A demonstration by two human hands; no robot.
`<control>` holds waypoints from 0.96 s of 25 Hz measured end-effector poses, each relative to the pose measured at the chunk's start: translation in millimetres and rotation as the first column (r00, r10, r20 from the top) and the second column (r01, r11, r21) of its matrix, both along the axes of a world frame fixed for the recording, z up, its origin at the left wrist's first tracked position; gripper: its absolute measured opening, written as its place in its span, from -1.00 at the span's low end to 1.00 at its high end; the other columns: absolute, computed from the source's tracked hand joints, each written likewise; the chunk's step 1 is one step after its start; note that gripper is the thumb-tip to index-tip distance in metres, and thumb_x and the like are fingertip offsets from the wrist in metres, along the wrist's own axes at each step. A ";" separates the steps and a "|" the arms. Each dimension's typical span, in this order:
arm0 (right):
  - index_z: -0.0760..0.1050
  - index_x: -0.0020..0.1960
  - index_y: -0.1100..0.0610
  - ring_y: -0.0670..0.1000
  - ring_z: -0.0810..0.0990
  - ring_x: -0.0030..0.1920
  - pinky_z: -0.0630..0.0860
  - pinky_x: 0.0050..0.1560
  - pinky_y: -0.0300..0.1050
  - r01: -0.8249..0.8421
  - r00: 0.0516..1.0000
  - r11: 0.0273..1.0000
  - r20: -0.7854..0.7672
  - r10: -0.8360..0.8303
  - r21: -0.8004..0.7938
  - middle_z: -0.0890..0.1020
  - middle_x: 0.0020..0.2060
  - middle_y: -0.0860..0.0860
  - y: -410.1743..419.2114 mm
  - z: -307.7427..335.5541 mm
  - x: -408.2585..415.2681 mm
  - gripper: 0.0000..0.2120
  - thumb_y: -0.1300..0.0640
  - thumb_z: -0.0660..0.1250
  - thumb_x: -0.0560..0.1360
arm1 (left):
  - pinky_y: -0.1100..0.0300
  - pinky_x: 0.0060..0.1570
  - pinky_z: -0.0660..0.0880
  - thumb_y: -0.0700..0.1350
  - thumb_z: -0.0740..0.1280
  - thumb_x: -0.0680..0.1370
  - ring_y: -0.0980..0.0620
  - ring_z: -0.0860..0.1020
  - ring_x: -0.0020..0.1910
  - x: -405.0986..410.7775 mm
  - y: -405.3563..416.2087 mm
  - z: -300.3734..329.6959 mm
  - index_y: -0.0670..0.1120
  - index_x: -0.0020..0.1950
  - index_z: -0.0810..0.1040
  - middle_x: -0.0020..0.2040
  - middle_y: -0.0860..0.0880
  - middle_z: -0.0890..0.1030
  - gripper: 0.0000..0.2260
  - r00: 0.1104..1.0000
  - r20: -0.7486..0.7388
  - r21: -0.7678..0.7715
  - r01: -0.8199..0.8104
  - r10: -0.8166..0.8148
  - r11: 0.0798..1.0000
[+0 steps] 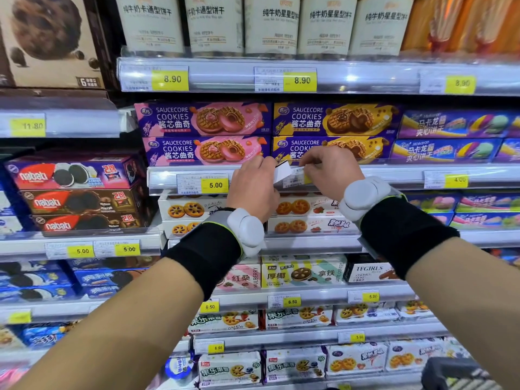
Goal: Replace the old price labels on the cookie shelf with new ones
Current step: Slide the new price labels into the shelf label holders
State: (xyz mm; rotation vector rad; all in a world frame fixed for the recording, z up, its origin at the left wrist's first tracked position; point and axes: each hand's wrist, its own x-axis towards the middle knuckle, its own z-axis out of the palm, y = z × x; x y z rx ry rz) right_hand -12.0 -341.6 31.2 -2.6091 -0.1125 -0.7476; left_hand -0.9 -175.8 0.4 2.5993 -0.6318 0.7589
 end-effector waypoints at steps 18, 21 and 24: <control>0.66 -0.09 0.01 -0.06 0.60 -0.17 0.52 -0.01 -0.21 -0.078 0.992 0.968 0.114 0.052 0.240 0.67 -0.22 -0.02 1.5 -0.6 1.0 -0.87 0.20 0.36 0.49 | -0.01 -0.03 0.36 -0.21 0.35 0.41 -0.18 0.43 0.05 4.0 0.7 -1.3 -0.16 0.10 0.42 0.04 -0.14 0.47 -0.72 1.000 0.004 -0.033 0.012 -0.012 0.999; 0.66 -0.07 0.02 -0.04 0.58 -0.16 0.47 -0.04 -0.22 -0.042 0.997 0.977 0.072 0.027 0.208 0.66 -0.21 -0.01 -2.0 0.1 -1.9 -0.86 0.19 0.34 0.50 | 0.00 -0.04 0.35 -0.21 0.35 0.41 -0.19 0.44 0.04 4.2 0.4 -0.9 -0.16 0.09 0.43 0.04 -0.14 0.48 -0.72 1.000 0.000 -0.036 0.016 -0.016 0.999; 0.66 -0.03 0.01 0.01 0.59 -0.08 0.49 0.03 -0.19 0.001 1.000 0.997 0.009 -0.002 0.080 0.68 -0.14 0.01 -2.4 0.5 -4.0 -0.82 0.19 0.30 0.51 | 0.01 -0.06 0.34 -0.21 0.35 0.41 -0.19 0.44 0.04 3.7 0.7 -0.1 -0.17 0.08 0.43 0.03 -0.15 0.48 -0.74 1.000 0.002 -0.047 0.020 -0.020 0.999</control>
